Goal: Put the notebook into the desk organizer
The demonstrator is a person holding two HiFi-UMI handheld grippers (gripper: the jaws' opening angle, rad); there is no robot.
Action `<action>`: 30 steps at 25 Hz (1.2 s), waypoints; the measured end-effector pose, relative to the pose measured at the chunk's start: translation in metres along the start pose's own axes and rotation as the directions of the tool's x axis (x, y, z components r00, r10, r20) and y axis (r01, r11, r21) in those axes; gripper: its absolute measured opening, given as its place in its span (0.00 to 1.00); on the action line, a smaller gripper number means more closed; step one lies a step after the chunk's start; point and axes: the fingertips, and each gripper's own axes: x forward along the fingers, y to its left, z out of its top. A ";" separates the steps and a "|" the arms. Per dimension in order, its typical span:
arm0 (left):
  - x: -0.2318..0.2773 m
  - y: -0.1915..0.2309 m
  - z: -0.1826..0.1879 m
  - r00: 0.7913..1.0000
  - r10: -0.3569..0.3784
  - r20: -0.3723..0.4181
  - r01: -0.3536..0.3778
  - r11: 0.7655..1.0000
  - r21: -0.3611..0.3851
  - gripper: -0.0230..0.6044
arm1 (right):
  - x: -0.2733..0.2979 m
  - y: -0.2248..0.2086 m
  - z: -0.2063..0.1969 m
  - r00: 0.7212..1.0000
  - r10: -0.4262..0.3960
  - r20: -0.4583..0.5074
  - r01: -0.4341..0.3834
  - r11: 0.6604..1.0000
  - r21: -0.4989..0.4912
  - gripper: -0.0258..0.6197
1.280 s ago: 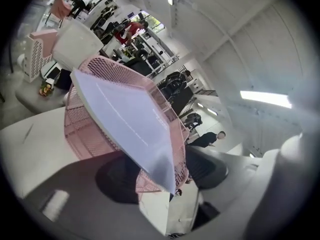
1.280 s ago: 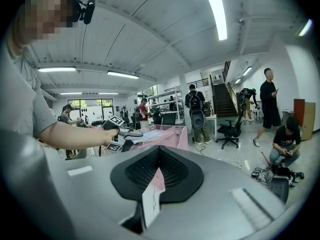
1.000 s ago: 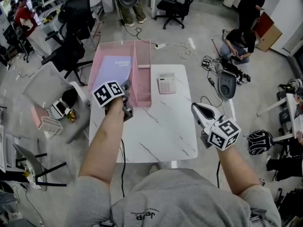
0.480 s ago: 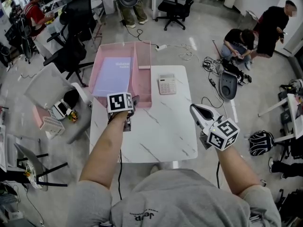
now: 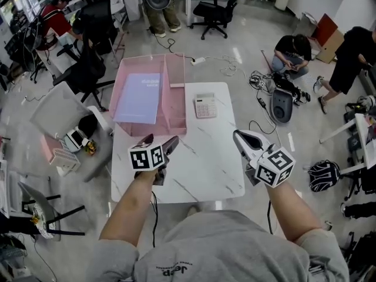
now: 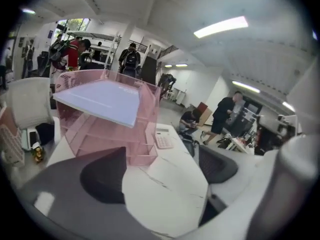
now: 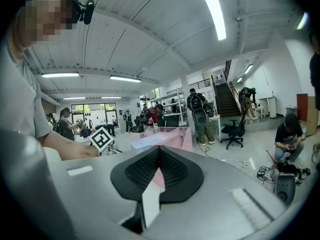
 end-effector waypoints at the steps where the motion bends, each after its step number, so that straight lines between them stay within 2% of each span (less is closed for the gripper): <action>1: -0.006 -0.014 0.001 0.998 -0.054 0.041 0.053 0.998 0.023 0.81 | -0.002 -0.001 0.001 1.000 -0.004 0.006 0.004 1.000 0.001 0.04; 3: -0.022 -0.042 0.007 0.980 -0.146 0.133 0.135 0.987 0.088 0.66 | -0.007 -0.003 0.005 1.000 -0.012 0.018 0.012 1.000 0.001 0.04; 5: -0.041 -0.069 0.015 0.947 -0.227 0.226 0.189 0.966 0.178 0.51 | -0.014 -0.003 0.010 0.999 -0.015 0.034 0.015 1.000 0.002 0.04; 7: -0.061 -0.098 0.022 0.905 -0.304 0.300 0.216 0.932 0.291 0.42 | -0.023 -0.002 0.016 0.999 -0.015 0.052 0.015 1.000 0.003 0.04; 10: -0.089 -0.138 0.027 0.837 -0.404 0.370 0.227 0.870 0.437 0.28 | -0.037 -0.002 0.022 0.997 -0.025 0.071 0.024 1.000 0.008 0.04; 12: -0.103 -0.157 0.029 0.796 -0.456 0.398 0.249 0.846 0.472 0.21 | -0.044 -0.003 0.022 0.996 -0.030 0.084 0.030 1.000 0.009 0.04; 14: -0.114 -0.166 0.033 0.768 -0.474 0.431 0.271 0.850 0.452 0.17 | -0.049 -0.002 0.022 0.995 -0.032 0.090 0.031 1.000 0.003 0.04; 16: -0.120 -0.169 0.035 0.763 -0.465 0.450 0.277 0.863 0.422 0.13 | -0.053 0.000 0.022 0.996 -0.028 0.090 0.029 1.000 -0.006 0.04; 20: -0.124 -0.176 0.027 0.784 -0.440 0.438 0.273 0.878 0.393 0.13 | -0.061 0.002 0.020 0.996 0.004 0.085 -0.002 1.000 -0.019 0.04; 24: -0.131 -0.199 0.015 0.788 -0.420 0.451 0.245 0.885 0.395 0.13 | -0.076 -0.004 0.016 0.995 0.059 0.087 -0.056 0.998 -0.030 0.04; 26: -0.132 -0.212 0.009 0.790 -0.391 0.472 0.221 0.900 0.375 0.13 | -0.086 -0.011 0.011 0.994 0.080 0.078 -0.079 0.997 -0.019 0.04; 30: -0.125 -0.234 -0.009 0.808 -0.316 0.497 0.170 0.933 0.317 0.13 | -0.106 -0.021 0.000 0.989 0.141 0.041 -0.141 0.990 -0.015 0.04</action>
